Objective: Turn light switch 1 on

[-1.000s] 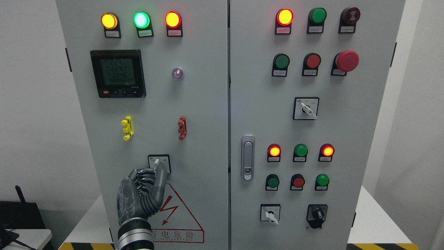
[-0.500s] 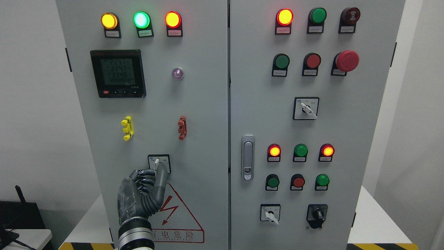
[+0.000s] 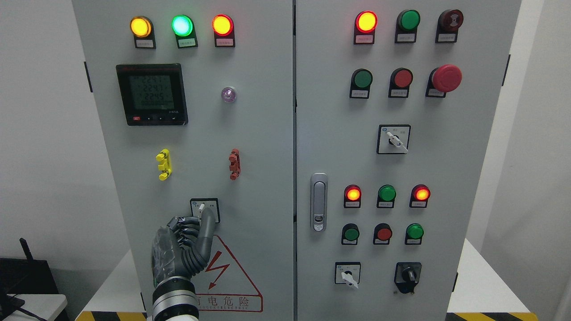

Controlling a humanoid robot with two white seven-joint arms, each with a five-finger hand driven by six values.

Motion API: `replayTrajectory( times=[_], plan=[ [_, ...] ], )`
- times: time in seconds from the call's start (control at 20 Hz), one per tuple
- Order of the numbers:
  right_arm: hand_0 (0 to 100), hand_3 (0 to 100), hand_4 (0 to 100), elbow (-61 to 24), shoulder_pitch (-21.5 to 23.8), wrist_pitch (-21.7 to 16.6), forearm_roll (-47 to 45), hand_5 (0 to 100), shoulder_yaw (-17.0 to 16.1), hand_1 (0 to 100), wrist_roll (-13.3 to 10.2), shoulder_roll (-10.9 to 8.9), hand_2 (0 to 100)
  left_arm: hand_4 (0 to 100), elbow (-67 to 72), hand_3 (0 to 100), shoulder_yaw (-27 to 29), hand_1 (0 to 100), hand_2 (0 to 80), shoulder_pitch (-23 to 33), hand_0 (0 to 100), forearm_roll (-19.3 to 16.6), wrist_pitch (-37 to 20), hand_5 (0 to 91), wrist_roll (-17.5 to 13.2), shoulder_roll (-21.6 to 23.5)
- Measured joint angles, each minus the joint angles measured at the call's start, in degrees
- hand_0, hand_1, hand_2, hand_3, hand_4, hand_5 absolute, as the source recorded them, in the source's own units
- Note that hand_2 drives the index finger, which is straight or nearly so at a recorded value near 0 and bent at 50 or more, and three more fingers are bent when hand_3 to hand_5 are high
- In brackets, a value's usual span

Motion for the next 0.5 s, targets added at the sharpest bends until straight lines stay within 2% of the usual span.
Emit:
replayTrajectory(
  times=[0.5],
  plan=[
    [12,0,0,0.0,0.0,0.0,0.0,0,0.0,39,0.0,-0.01,0,88,0.44,77,-0.17,34,49.2,-0.41,29,0.07,0.47,89.1,-0.14,0.03]
  ],
)
